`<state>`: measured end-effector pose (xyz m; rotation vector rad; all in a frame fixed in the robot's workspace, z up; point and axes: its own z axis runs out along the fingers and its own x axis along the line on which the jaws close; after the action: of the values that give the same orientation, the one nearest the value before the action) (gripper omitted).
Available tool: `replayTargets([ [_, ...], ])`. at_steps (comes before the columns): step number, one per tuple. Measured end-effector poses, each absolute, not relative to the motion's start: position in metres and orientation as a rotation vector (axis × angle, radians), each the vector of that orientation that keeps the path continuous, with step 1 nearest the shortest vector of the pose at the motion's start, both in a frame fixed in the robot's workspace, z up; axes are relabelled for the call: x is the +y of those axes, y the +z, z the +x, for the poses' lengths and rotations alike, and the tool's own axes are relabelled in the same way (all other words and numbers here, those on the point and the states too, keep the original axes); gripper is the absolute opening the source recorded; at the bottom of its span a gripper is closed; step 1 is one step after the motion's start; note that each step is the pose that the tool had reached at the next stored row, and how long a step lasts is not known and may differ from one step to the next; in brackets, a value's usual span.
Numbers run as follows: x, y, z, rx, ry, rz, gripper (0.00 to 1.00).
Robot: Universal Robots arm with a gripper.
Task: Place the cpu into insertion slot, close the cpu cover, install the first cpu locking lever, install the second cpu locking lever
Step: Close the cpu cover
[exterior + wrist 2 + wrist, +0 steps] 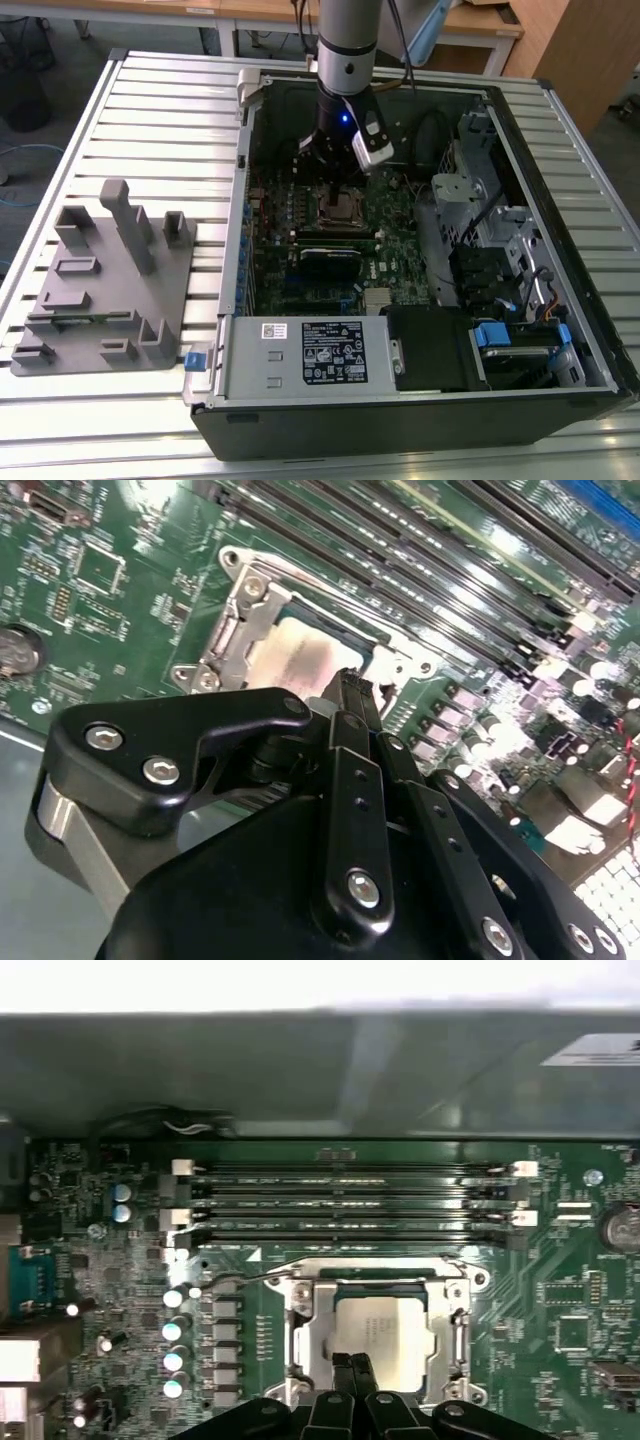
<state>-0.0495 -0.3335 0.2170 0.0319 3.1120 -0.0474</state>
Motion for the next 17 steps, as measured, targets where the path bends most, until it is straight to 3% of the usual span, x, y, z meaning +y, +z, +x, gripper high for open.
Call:
replayTargets([
  [17, -0.3335, 0.2125, -0.0600, 3.112, -0.054, 0.032, 0.11],
])
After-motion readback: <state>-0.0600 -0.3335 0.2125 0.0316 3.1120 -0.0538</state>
